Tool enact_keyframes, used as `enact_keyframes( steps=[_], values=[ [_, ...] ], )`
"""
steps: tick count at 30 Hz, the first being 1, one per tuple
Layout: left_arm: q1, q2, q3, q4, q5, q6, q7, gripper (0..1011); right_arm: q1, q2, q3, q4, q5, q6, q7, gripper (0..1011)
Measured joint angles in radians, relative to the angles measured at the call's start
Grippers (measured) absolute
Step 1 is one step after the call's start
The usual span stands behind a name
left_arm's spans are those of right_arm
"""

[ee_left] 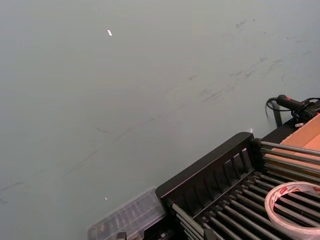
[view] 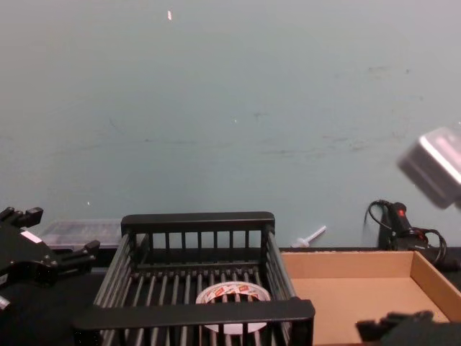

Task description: Pick up the white tape and place it into the black box , Pick up the silver tape and place it into the brown box.

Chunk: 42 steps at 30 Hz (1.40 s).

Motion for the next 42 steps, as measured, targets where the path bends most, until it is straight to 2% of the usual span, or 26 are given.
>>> enact_keyframes(
  steps=[8,15,23,30,42],
  values=[
    [0.000,0.000,0.000,0.000,0.000,0.000,0.000,1001,0.017,-0.012,-0.054,-0.002,-0.001,0.050,0.021,1002],
    [0.000,0.000,0.000,0.000,0.000,0.000,0.000,1001,0.036,-0.019,-0.091,0.006,-0.001,0.057,0.046,1002],
    [0.000,0.000,0.000,0.000,0.000,0.000,0.000,1001,0.056,0.004,-0.133,0.015,0.008,0.006,0.097,1002],
    [0.000,0.000,0.000,0.000,0.000,0.000,0.000,1001,0.066,0.029,-0.155,0.023,0.018,-0.033,0.116,1002],
    [0.000,0.000,0.000,0.000,0.000,0.000,0.000,1001,0.110,0.028,-0.192,0.076,0.018,-0.057,0.124,1002]
  ],
)
